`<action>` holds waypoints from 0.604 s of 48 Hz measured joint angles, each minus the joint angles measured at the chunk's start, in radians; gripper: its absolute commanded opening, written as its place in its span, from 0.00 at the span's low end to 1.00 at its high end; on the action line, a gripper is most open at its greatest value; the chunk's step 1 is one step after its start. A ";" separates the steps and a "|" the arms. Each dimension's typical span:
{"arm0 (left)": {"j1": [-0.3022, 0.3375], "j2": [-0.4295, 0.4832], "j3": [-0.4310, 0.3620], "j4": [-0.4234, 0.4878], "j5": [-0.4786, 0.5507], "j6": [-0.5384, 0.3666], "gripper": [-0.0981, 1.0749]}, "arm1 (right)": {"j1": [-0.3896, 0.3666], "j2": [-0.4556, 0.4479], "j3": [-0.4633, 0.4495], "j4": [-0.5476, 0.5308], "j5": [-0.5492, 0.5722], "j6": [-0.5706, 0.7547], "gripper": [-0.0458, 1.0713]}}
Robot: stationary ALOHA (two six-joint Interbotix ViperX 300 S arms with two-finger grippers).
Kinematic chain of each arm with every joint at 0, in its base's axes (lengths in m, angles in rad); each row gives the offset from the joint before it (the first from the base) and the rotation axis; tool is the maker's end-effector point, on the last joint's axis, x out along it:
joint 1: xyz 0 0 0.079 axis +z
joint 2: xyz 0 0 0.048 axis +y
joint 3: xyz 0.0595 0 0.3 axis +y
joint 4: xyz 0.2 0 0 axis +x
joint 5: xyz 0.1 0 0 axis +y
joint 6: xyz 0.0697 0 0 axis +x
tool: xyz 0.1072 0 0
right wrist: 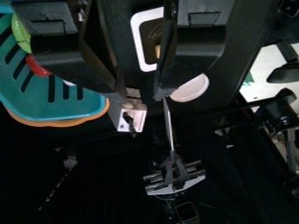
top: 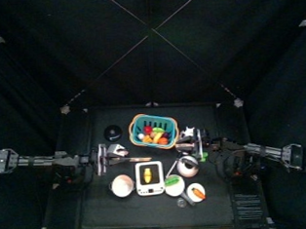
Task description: Grab cleaver with other hand
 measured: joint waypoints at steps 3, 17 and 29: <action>0.005 0.012 0.000 0.000 -0.028 0.003 0.46 | 0.057 0.018 0.000 0.023 -0.006 -0.046 0.68; -0.002 0.207 0.008 -0.049 -0.249 -0.002 0.46 | 0.207 0.262 -0.087 0.356 -0.023 -0.434 0.70; -0.006 0.253 0.012 -0.069 -0.301 0.000 0.46 | 0.233 0.373 -0.138 0.462 -0.067 -0.491 0.71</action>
